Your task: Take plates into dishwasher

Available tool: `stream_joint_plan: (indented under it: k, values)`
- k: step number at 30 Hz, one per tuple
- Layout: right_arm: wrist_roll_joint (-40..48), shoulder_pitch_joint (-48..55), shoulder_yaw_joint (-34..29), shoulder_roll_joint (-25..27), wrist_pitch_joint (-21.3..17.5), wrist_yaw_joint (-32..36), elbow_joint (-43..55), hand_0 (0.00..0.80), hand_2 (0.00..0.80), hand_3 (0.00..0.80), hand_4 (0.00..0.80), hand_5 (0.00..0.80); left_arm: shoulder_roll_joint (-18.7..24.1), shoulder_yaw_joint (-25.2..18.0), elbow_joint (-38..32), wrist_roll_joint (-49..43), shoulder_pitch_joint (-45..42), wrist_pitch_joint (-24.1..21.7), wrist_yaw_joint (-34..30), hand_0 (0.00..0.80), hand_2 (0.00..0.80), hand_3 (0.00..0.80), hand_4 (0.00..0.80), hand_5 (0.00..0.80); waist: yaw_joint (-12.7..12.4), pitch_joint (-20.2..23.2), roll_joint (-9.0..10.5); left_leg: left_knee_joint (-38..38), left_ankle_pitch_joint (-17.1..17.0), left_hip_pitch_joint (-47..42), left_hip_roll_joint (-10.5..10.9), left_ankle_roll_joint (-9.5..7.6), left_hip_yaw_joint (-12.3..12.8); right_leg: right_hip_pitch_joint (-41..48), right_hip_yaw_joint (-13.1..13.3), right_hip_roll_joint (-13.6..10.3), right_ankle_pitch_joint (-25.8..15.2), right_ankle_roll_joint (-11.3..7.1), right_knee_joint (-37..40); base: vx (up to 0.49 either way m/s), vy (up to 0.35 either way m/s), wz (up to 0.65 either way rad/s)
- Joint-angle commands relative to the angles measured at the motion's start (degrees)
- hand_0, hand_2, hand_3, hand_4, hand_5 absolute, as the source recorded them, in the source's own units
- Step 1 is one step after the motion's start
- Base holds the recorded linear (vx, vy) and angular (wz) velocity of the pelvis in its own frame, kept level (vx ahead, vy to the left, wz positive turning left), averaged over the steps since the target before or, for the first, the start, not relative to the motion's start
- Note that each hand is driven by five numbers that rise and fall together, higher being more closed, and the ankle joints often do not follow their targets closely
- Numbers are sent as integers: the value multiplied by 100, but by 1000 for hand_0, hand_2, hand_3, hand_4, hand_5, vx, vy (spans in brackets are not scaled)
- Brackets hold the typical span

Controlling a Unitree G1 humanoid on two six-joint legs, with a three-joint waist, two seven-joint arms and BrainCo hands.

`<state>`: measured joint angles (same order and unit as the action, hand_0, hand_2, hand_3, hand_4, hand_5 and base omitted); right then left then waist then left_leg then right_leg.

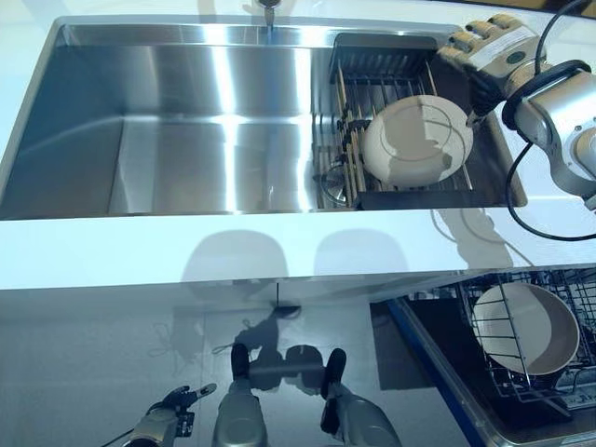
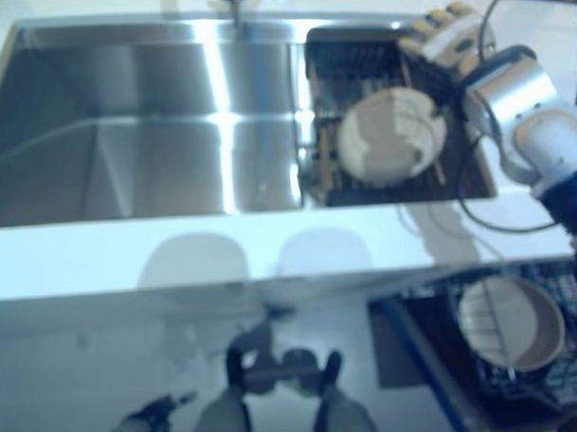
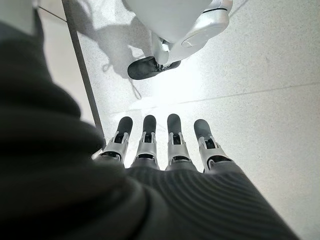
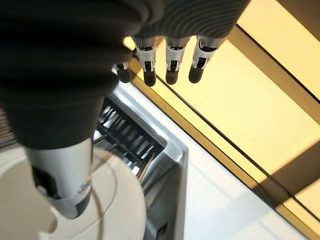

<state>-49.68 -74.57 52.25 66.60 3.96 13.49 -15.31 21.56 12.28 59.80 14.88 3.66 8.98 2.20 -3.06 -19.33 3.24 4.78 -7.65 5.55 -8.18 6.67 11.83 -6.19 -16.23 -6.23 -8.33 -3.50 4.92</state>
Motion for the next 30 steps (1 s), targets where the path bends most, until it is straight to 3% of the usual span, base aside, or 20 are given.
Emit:
stream_joint_plan:
  k: [1, 15, 30]
  values:
    - [-665, -13, -182, 527, -269, 73, 489, 0, 0, 0, 0, 0, 203, 205, -114, 144, -82, 95, -22, 0, 0, 0, 0, 0, 32, -31, 157, 22, 176, -71, 248, -115, 103, 187, -6, 31, 196, -441, 8, 0, 0, 0]
    - [-739, 900, -744, 846, -669, 603, 1311, 0, 0, 0, 0, 0, 224, 100, -610, 159, -314, 256, -85, 0, 0, 0, 0, 0, 67, -96, 33, 22, 190, -96, 278, -128, 143, 193, 5, 3, 199, -446, 8, 0, 0, 0]
    - [-915, 1079, -767, 414, -400, 447, 1034, 0, 0, 0, 0, 0, 150, 127, -557, 173, -253, 244, -45, 0, 0, 0, 0, 0, -25, -174, -12, 22, 170, -48, 298, -131, 108, 175, -54, -26, 187, -438, 8, 0, 0, 0]
